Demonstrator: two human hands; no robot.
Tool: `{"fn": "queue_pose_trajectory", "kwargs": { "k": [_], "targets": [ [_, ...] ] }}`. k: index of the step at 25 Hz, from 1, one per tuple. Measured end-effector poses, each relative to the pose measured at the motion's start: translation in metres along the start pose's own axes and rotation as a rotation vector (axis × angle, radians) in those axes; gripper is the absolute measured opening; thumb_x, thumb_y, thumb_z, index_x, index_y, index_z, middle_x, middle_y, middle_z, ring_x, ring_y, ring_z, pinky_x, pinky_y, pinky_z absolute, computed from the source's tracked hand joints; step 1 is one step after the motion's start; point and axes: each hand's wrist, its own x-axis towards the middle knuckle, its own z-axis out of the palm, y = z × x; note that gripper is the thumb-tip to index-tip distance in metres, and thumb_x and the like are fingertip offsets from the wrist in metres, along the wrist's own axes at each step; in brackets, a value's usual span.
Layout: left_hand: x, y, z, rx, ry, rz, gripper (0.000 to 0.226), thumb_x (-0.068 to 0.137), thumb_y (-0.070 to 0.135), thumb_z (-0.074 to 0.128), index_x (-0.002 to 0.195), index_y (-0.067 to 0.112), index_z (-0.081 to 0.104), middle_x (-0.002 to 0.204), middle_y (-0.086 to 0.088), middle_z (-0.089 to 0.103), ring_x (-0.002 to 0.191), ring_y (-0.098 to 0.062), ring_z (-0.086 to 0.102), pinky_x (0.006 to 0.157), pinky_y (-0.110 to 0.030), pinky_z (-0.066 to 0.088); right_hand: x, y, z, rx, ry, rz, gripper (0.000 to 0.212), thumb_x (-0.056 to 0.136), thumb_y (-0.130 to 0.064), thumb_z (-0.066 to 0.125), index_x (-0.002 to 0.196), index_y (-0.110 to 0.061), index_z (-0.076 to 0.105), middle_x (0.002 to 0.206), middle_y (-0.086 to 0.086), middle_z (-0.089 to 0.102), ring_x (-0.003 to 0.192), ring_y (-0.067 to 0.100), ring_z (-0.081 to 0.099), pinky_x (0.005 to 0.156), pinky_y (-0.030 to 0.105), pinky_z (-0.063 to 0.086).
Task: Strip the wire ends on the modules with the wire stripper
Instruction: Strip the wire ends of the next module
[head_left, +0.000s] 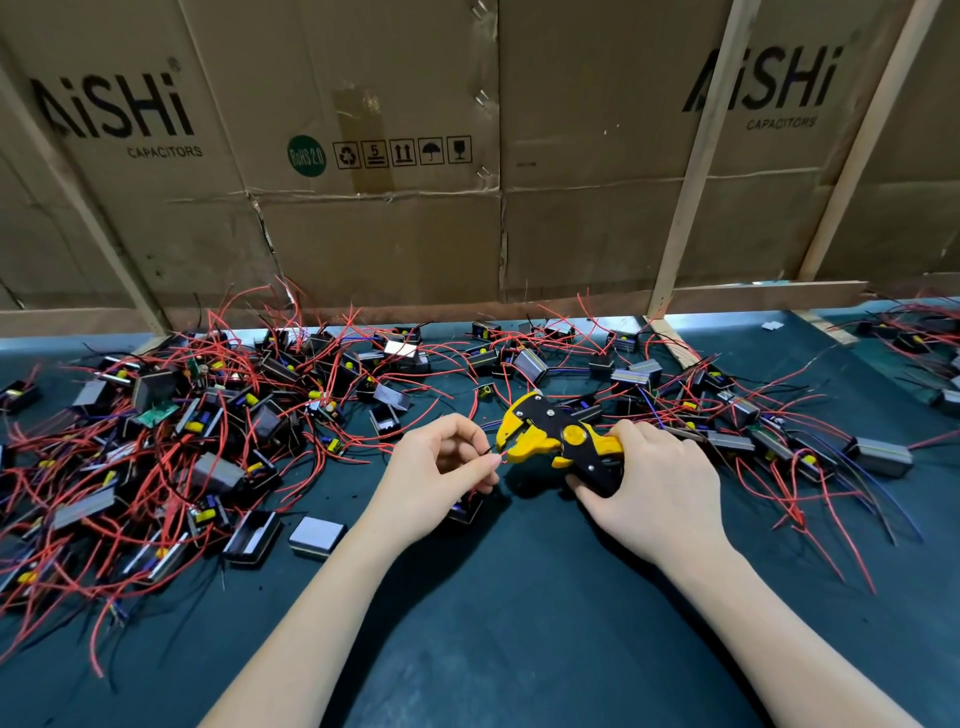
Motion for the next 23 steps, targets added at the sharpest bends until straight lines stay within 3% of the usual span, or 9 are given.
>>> {"fn": "queue_pose_trajectory", "kwargs": {
  "k": [12,18,23],
  "targets": [
    [-0.0006,-0.0005,0.0073,-0.001,0.055,0.018,0.012,0.089,0.006,0.069,0.083,0.01,0.059,0.071,-0.008,0.073,0.066,-0.023,0.071,0.064,-0.018,0.05,-0.0011,-0.0017,0.0009,-0.037,0.009,-0.008,0.048,0.068,-0.06,0.069,0.089,-0.018,0.06,0.085,-0.002,0.065,0.086,0.025,0.063,0.071,0.035,0.041],
    [0.0001,-0.0016,0.0068,0.002,0.061,0.006,0.014,0.089,0.006,0.069,0.082,0.012,0.058,0.072,-0.008,0.074,0.067,-0.024,0.072,0.062,-0.016,0.049,-0.0015,-0.0055,-0.0022,-0.039,0.074,-0.037,0.046,0.063,-0.054,0.078,0.08,-0.014,0.062,0.073,0.001,0.064,0.072,0.029,0.064,0.063,0.034,0.044],
    [-0.0002,-0.002,0.0064,0.002,0.063,0.008,0.015,0.089,0.005,0.068,0.081,0.013,0.058,0.071,-0.008,0.074,0.067,-0.025,0.072,0.061,-0.016,0.049,-0.0029,-0.0086,-0.006,-0.095,0.125,-0.034,0.045,0.054,-0.05,0.085,0.069,-0.015,0.061,0.061,-0.001,0.061,0.055,0.029,0.06,0.054,0.026,0.033]
  ]
}}
